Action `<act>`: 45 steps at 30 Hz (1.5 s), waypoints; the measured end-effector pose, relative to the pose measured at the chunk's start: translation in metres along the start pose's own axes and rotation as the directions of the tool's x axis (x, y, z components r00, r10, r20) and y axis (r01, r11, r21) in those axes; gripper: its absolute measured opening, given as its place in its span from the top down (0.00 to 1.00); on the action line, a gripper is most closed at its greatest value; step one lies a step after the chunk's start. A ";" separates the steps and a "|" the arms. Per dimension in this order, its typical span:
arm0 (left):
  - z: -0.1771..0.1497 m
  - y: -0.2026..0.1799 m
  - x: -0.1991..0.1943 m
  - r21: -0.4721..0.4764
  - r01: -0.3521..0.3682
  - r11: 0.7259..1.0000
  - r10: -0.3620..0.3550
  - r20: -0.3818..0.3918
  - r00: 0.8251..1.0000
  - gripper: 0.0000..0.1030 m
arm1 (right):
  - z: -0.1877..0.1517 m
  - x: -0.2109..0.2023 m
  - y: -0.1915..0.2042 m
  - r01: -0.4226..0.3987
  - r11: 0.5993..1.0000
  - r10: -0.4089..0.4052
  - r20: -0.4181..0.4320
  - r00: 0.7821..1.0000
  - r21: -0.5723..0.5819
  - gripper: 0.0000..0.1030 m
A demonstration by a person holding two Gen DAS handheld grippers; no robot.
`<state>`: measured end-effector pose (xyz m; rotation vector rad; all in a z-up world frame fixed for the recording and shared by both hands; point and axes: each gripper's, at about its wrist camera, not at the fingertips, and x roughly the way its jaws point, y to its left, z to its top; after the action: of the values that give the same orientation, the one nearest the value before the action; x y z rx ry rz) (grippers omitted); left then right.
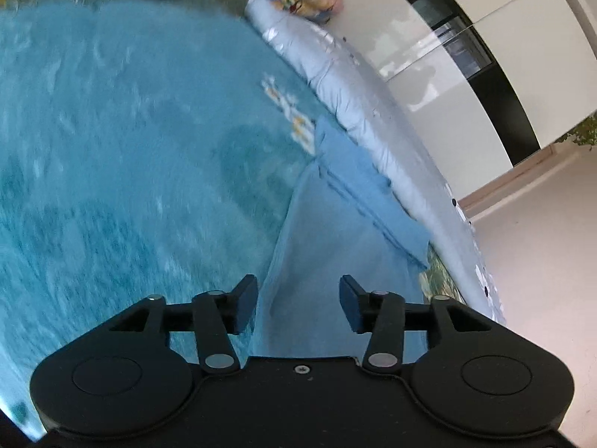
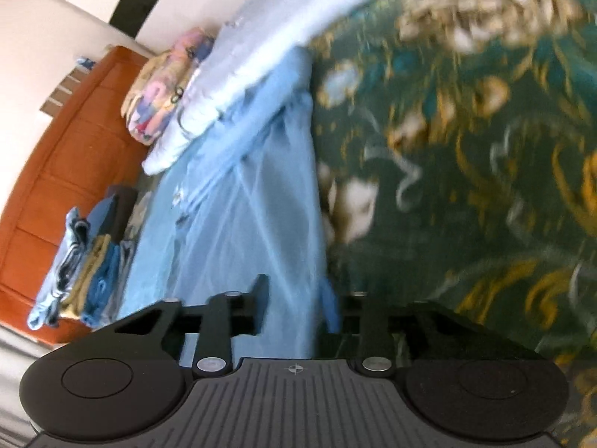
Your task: Fold clothes
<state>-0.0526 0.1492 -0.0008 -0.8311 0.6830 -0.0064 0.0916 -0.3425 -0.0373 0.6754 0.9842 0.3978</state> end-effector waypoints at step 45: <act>0.017 -0.020 0.045 -0.005 0.179 0.984 -0.179 -0.082 0.980 0.98 | 0.026 0.023 -0.009 -0.286 0.946 0.295 -0.034 0.955 0.155 0.97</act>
<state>-0.0024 0.1347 -0.0045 -0.8919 0.6836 -0.2048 0.1258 -0.3442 -0.0477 0.9547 0.9763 0.6094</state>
